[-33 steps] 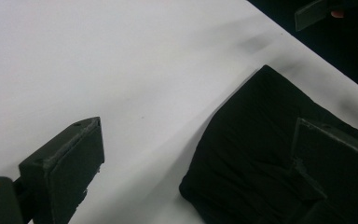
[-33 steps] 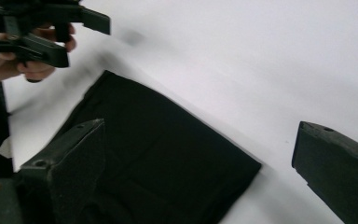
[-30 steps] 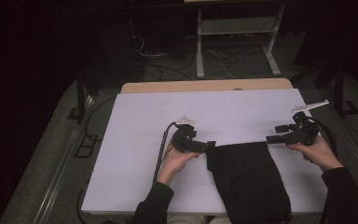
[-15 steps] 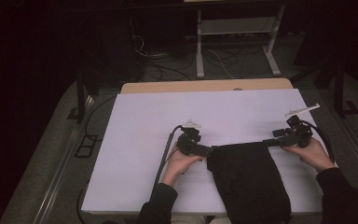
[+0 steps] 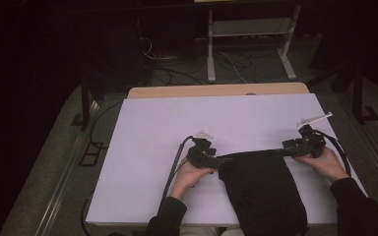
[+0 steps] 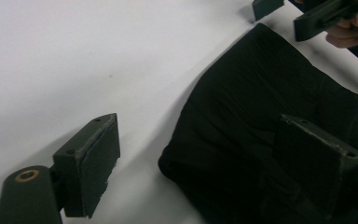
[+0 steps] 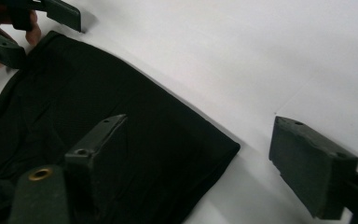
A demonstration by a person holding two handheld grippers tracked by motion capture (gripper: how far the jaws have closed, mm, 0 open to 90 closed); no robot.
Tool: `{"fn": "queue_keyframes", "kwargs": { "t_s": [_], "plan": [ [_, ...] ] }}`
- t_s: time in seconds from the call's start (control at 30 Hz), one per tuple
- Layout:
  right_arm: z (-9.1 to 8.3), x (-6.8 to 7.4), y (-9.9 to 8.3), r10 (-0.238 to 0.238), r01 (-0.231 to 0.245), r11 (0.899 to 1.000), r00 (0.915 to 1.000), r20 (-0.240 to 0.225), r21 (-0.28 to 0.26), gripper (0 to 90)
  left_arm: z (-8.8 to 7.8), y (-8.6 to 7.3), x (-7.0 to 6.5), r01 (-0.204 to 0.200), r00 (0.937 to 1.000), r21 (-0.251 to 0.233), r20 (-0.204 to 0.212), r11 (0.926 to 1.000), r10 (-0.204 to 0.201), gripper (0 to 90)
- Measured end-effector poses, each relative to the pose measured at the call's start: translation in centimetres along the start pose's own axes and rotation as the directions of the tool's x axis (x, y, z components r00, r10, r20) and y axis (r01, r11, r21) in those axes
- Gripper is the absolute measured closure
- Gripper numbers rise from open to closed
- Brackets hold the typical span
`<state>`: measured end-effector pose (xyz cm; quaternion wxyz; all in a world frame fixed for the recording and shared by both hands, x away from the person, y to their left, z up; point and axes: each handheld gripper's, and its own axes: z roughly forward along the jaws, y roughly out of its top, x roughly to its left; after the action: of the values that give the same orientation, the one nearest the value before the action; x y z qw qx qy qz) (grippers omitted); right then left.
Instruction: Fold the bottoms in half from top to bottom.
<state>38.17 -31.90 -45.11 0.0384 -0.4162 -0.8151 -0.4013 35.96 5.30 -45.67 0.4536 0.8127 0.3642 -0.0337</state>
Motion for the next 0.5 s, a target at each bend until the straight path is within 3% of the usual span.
{"fn": "queue_keyframes", "kwargs": {
  "t_s": [0.2, 0.33, 0.43, 0.5],
  "plan": [
    [0.7, 0.3, 0.1, -0.027, 0.027, 0.999, 0.9996, -0.003, 0.026, 33.7, 0.3, -0.1, -0.1, -0.002, 1.0000, 0.014, 0.003, 0.9999, 0.002, 32.5],
    [1.0, 0.7, 0.1, -0.056, 0.057, 0.997, 0.9984, -0.007, 0.046, 51.2, 0.6, -0.2, -0.3, -0.025, 0.9996, 0.035, 0.016, 0.9991, 0.025, 50.3],
    [1.1, 0.7, 0.1, -0.065, 0.065, 0.996, 0.9978, -0.011, 0.063, 70.8, 0.7, -0.1, -0.3, -0.035, 0.9988, 0.048, -0.034, 0.9982, 0.037, 68.1],
    [1.1, 0.8, 0.0, -0.064, 0.065, 0.995, 0.9977, -0.022, 0.073, 82.1, 0.6, -0.1, -0.4, -0.032, 0.9991, 0.034, -0.026, 0.9989, 0.033, 82.4]
  ]
}}
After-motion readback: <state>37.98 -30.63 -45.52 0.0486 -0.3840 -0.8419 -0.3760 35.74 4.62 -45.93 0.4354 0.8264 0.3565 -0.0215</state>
